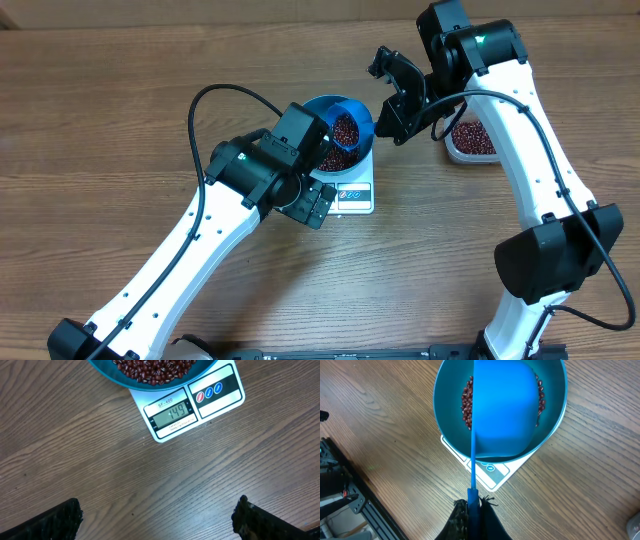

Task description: Scoop item into bowl and weigh 150g on scale

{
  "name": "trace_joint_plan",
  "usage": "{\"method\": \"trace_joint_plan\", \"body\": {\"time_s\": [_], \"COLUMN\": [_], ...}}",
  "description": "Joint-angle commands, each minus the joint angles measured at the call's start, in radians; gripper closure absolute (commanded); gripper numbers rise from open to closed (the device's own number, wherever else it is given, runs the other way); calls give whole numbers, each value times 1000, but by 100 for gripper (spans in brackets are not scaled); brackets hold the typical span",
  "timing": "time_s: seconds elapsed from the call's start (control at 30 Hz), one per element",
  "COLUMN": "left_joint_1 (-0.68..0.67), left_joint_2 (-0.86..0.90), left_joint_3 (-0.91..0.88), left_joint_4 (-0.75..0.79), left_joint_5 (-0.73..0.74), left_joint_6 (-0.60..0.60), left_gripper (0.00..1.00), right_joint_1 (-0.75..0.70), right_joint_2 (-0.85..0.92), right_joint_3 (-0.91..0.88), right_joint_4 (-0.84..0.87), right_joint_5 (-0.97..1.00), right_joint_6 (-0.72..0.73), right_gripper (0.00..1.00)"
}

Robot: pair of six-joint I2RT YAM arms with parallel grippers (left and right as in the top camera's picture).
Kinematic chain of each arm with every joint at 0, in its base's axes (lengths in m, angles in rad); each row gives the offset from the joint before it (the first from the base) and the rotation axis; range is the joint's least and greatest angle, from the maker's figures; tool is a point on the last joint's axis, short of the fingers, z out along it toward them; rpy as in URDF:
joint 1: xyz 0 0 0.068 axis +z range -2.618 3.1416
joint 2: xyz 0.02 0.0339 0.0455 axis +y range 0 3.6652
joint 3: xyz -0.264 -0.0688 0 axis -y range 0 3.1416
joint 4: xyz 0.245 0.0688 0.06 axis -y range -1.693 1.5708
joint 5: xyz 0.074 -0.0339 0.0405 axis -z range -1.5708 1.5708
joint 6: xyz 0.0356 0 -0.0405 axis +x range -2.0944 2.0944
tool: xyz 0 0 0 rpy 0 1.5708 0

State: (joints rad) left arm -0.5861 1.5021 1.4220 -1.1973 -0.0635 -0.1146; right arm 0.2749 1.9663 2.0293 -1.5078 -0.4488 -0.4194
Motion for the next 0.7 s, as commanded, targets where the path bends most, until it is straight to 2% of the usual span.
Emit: {"method": "trace_joint_plan", "body": {"time_s": [0.0, 0.47, 0.67], "left_joint_1": [3, 3, 3], "left_joint_2": [3, 3, 3], "left_joint_3": [2, 2, 2], "left_joint_4": [0, 0, 1], "left_joint_5": [5, 5, 5], "left_joint_6": [-17, -17, -17], "left_gripper": [0, 0, 0], "right_joint_1": [-2, -2, -48], "right_joint_2": [-53, -53, -53], "right_joint_3": [26, 26, 25], "right_joint_4": [6, 4, -10], "right_joint_5": [-21, -28, -134], "right_joint_6": [0, 4, 3], "right_gripper": [96, 96, 96]}}
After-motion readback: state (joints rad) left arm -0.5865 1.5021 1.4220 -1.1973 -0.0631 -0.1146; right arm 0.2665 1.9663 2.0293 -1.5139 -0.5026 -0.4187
